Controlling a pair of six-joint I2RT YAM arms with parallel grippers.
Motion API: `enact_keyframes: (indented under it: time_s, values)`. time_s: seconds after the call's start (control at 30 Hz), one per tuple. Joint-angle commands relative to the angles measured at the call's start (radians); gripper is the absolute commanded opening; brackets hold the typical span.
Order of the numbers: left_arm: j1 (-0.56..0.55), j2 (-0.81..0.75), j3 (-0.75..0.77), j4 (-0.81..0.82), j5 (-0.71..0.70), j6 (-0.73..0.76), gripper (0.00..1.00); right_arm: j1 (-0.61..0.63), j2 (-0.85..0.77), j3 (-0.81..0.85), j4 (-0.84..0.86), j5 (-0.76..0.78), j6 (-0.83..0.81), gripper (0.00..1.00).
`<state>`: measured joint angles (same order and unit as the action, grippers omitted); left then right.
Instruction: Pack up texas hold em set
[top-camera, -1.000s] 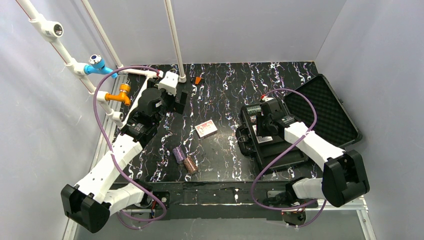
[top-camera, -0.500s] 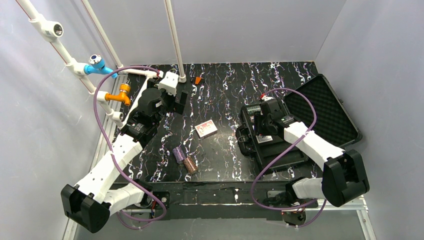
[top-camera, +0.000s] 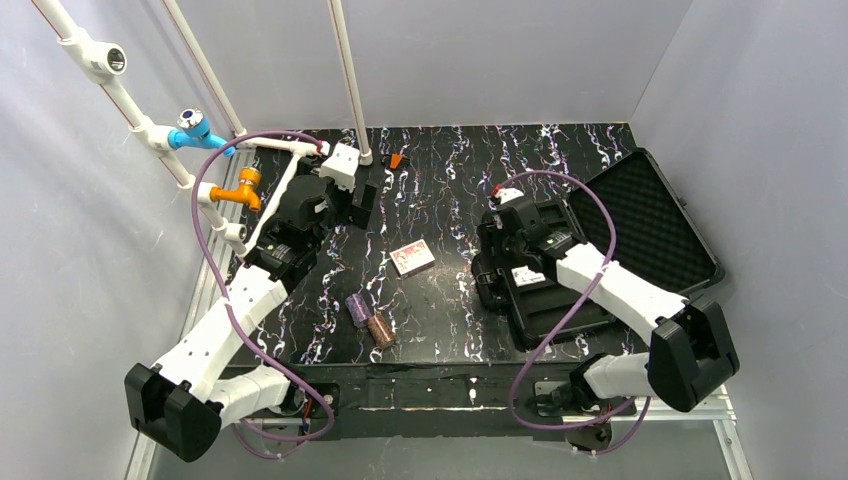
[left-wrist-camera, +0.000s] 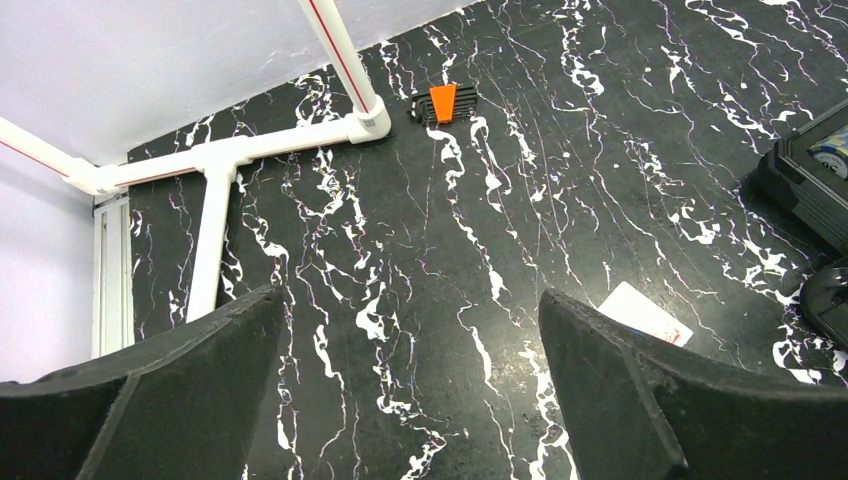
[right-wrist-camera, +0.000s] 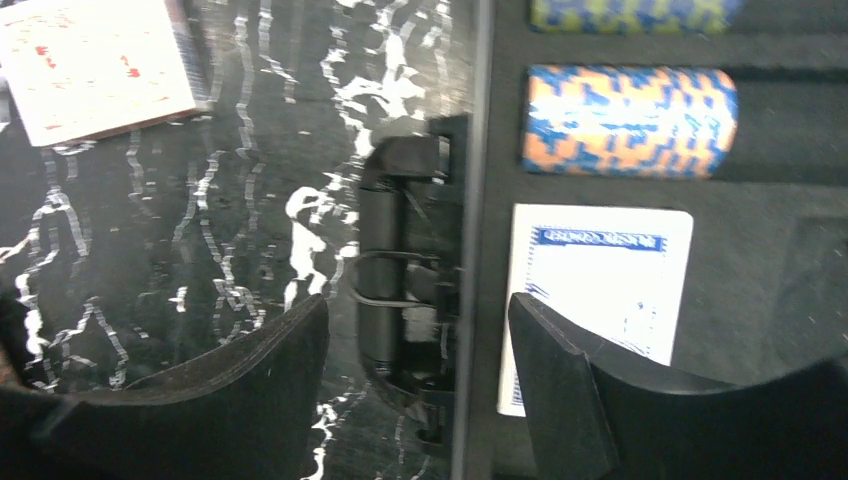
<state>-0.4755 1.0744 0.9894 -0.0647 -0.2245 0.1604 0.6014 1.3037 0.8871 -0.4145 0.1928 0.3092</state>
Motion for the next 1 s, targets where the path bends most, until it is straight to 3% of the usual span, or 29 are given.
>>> enact_keyframes:
  time_s: [0.0, 0.17, 0.33, 0.43, 0.83, 0.97]
  values:
    - [-0.005, -0.002, 0.008, -0.003, -0.016, 0.011, 0.99, 0.065, 0.039, 0.102, 0.049, -0.055, -0.016, 0.76]
    - [-0.005, 0.005, 0.008, -0.003, -0.018, 0.016, 0.99, 0.155, 0.088, 0.158, 0.058, -0.091, 0.002, 0.84]
    - [-0.005, 0.01, 0.007, -0.002, -0.015, 0.015, 0.99, 0.18, 0.149, 0.179, 0.112, -0.228, 0.007, 0.94]
    - [-0.005, 0.016, 0.008, -0.001, -0.018, 0.016, 0.99, 0.191, 0.202, 0.223, 0.1, -0.23, 0.01, 0.98]
    - [-0.005, 0.024, 0.003, 0.009, -0.059, 0.025, 0.99, 0.21, 0.455, 0.442, 0.095, -0.144, -0.065, 0.98]
    - [-0.005, 0.021, -0.002, 0.017, -0.088, 0.023, 0.99, 0.21, 0.563, 0.566, 0.097, -0.103, -0.046, 0.91]
